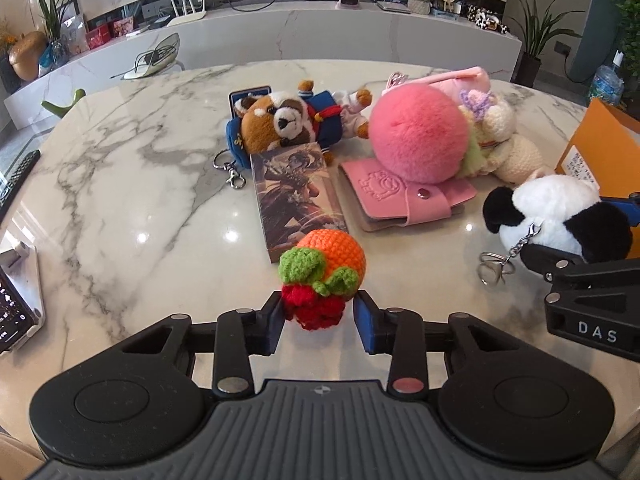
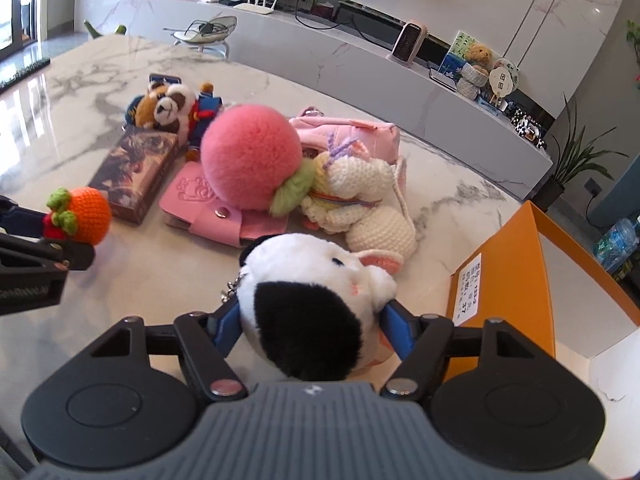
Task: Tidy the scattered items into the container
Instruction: 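Grasp the orange crocheted carrot with the left tool while the right tool grasps the white bunny, then carry the carrot and the white bunny with both tools over the orange box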
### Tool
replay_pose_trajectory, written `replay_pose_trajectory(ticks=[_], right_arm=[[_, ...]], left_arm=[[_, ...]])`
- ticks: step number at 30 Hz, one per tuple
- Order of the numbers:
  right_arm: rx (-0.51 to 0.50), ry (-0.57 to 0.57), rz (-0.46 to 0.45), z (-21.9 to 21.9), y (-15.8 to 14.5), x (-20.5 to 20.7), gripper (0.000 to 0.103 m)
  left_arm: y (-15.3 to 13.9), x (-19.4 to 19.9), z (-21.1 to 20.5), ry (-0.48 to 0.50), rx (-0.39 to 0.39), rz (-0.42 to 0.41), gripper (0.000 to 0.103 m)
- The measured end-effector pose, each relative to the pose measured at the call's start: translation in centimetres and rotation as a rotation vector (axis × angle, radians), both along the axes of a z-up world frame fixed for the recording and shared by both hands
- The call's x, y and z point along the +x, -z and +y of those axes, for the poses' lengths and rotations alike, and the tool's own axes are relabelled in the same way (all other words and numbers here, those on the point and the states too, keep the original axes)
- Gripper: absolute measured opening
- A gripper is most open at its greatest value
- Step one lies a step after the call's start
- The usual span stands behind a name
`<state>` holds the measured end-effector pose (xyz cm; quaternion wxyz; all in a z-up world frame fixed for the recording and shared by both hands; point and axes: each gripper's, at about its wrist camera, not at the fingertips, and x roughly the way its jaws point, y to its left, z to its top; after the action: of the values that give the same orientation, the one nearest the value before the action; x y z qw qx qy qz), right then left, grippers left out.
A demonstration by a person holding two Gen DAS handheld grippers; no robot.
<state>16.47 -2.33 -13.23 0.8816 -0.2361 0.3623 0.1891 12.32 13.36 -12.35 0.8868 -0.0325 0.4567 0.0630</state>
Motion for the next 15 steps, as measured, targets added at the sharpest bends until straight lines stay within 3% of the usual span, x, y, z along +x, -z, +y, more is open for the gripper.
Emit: replay_pose_trajectory(ticks=[15], right_arm=[[0.123,0.029,-0.102,-2.0,-4.8,-4.4,0.072]], left_arm=[[-5.4,-3.8,-2.4,0.018,0.021,-0.125,0.043]])
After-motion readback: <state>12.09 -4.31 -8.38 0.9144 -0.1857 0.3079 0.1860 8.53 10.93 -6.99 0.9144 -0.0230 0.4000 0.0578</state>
